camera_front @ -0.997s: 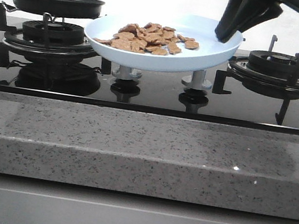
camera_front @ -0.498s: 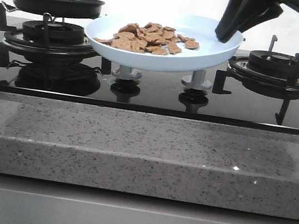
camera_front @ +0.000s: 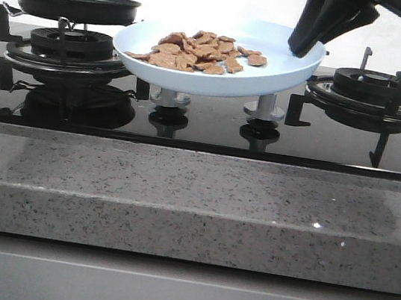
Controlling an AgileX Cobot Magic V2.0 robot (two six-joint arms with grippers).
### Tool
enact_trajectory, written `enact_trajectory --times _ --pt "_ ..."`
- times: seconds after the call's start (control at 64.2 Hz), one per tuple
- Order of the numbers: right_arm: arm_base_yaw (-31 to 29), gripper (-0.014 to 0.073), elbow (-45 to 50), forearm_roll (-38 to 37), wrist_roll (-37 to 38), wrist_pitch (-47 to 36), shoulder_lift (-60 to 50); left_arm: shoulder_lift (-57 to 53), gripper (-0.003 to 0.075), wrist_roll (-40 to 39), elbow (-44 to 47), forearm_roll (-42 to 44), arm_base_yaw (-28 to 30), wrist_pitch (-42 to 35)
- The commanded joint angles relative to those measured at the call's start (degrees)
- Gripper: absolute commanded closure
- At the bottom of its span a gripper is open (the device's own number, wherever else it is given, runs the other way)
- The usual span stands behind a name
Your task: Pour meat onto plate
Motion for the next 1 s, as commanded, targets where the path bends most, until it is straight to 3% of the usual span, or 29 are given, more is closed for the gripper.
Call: enact_trajectory --times 0.0,0.234,0.607,0.981 --pt "-0.1 0.0656 -1.6 2.0 -0.2 -2.4 -2.8 -6.8 0.0741 -1.1 5.5 1.7 -1.5 -11.1" --pt "-0.1 0.0656 -1.6 2.0 -0.2 -2.4 -2.8 -21.9 0.0741 -1.1 19.1 1.5 -1.5 -22.0" --pt "-0.4 0.0656 -2.5 2.1 -0.1 -2.9 -2.7 -24.6 0.0741 -1.1 20.3 1.5 -1.5 -25.0" --pt "-6.7 0.0655 -20.6 6.5 0.2 -2.5 10.1 -24.6 0.0741 -1.1 20.3 1.5 -1.5 -25.2"
